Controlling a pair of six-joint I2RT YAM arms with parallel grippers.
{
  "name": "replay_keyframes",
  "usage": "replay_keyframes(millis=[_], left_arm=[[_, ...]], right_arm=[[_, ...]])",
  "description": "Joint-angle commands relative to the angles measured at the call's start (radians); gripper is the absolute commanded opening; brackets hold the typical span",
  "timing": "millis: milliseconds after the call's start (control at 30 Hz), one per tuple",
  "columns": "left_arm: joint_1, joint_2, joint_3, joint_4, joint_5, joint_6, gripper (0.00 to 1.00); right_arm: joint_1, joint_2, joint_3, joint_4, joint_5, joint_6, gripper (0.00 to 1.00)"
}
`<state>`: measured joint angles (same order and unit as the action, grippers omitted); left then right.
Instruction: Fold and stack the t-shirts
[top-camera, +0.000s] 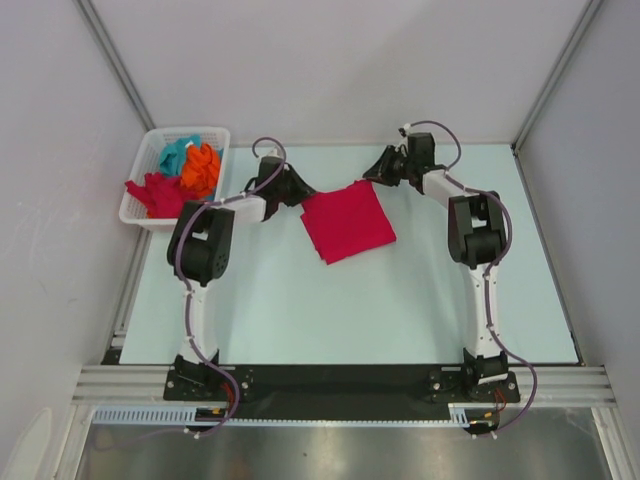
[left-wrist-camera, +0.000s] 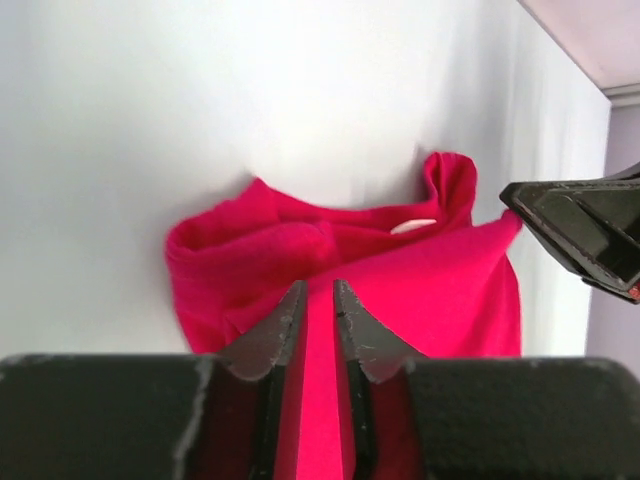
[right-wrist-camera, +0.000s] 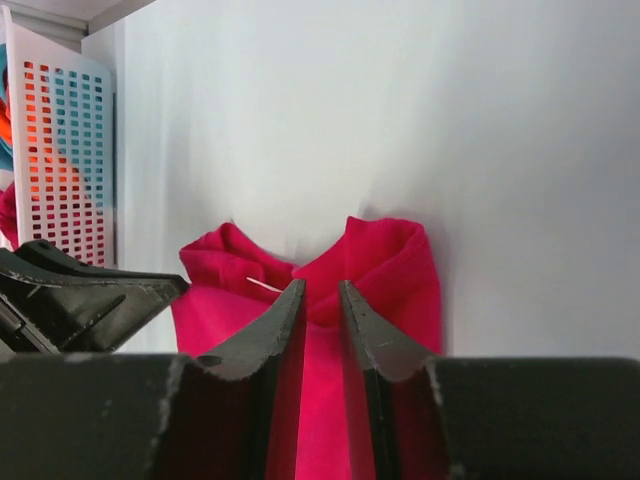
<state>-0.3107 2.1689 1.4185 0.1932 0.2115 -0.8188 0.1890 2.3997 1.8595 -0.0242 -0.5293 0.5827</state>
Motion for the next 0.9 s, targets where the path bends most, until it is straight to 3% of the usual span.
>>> replay_keyframes(millis=[0, 67, 133, 167, 200, 233, 300, 400, 433, 633, 867], left_arm=[[0.027, -0.015, 0.094, -0.043, -0.035, 0.087, 0.24], [0.036, -0.056, 0.121, -0.106, -0.034, 0.13, 0.28], [0.038, -0.11, 0.144, -0.168, -0.058, 0.213, 0.43], [0.036, -0.182, 0.148, -0.185, -0.07, 0.242, 0.52], [0.036, -0.217, 0.148, -0.216, -0.086, 0.294, 0.72], [0.036, -0.259, 0.139, -0.26, -0.095, 0.319, 0.8], [0.035, -0.372, 0.114, -0.303, -0.098, 0.365, 0.91], [0.025, -0.525, -0.034, -0.314, -0.072, 0.35, 0.98], [0.021, -0.556, -0.127, -0.296, -0.064, 0.34, 0.99], [-0.021, -0.837, -0.48, -0.232, -0.044, 0.261, 1.0], [-0.021, -1.13, -0.65, -0.308, -0.029, 0.265, 1.0]], right_arm=[[0.017, 0.007, 0.102, -0.025, 0.005, -0.049, 0.25], [0.006, -0.025, 0.141, -0.114, 0.008, -0.072, 0.32], [-0.003, -0.133, 0.144, -0.17, 0.026, -0.119, 0.48], [-0.011, -0.184, 0.141, -0.199, 0.073, -0.144, 0.75], [-0.016, -0.23, 0.133, -0.229, 0.101, -0.164, 0.86], [-0.014, -0.323, 0.106, -0.288, 0.13, -0.203, 0.99], [-0.014, -0.401, 0.052, -0.344, 0.19, -0.243, 1.0], [-0.013, -0.543, -0.149, -0.339, 0.218, -0.28, 1.0], [-0.014, -0.568, -0.274, -0.291, 0.225, -0.281, 1.0], [-0.011, -0.599, -0.473, -0.229, 0.247, -0.241, 1.0], [0.0, -0.542, -0.568, -0.148, 0.207, -0.212, 1.0]])
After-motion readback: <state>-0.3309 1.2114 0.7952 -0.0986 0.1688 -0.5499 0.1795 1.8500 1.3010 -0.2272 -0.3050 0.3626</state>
